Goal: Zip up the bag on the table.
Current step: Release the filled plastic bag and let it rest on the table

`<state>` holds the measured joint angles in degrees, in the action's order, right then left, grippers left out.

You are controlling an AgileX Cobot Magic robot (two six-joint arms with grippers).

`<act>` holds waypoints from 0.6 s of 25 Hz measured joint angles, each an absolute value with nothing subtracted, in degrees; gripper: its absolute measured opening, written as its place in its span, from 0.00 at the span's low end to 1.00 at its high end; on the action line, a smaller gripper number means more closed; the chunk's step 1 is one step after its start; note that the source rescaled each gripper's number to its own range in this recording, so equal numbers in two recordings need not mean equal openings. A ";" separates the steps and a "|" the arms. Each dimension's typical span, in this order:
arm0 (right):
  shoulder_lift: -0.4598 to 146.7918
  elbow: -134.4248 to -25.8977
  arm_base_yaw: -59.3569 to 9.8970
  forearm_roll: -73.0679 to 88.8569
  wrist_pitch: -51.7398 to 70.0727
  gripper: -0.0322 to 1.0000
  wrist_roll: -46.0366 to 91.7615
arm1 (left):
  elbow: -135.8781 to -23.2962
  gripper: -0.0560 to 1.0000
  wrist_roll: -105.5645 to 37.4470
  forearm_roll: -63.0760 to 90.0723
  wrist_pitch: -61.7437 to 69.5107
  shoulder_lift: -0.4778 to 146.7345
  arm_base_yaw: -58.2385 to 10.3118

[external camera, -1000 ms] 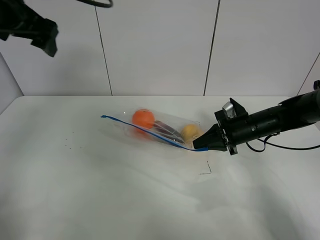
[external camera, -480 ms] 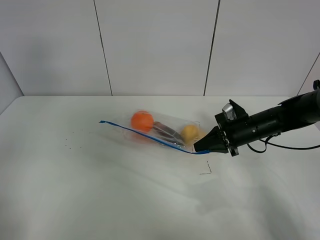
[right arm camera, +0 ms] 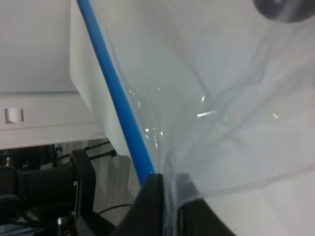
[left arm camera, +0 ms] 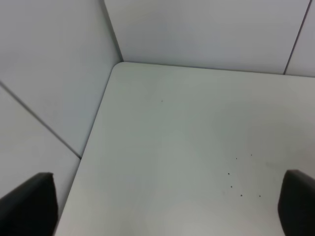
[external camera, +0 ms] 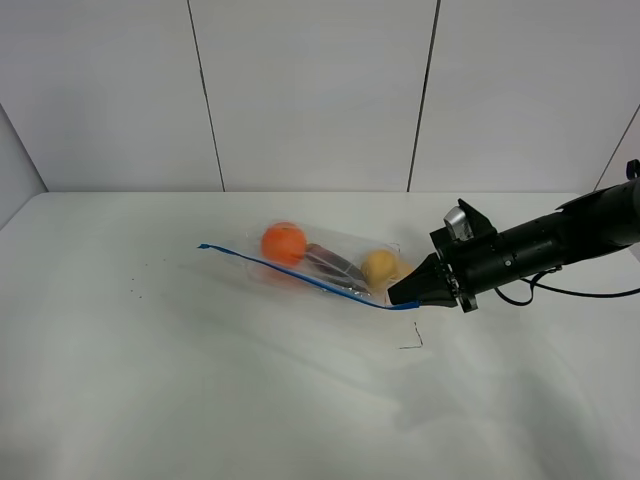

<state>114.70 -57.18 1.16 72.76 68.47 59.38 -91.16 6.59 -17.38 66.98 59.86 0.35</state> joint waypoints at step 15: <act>114.70 -57.18 1.16 72.63 68.47 0.03 60.25 | -57.25 1.00 12.82 -18.64 55.96 29.00 0.35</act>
<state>114.70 -57.18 1.16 72.63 68.47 60.25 -57.25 12.82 -18.64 55.96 29.00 0.35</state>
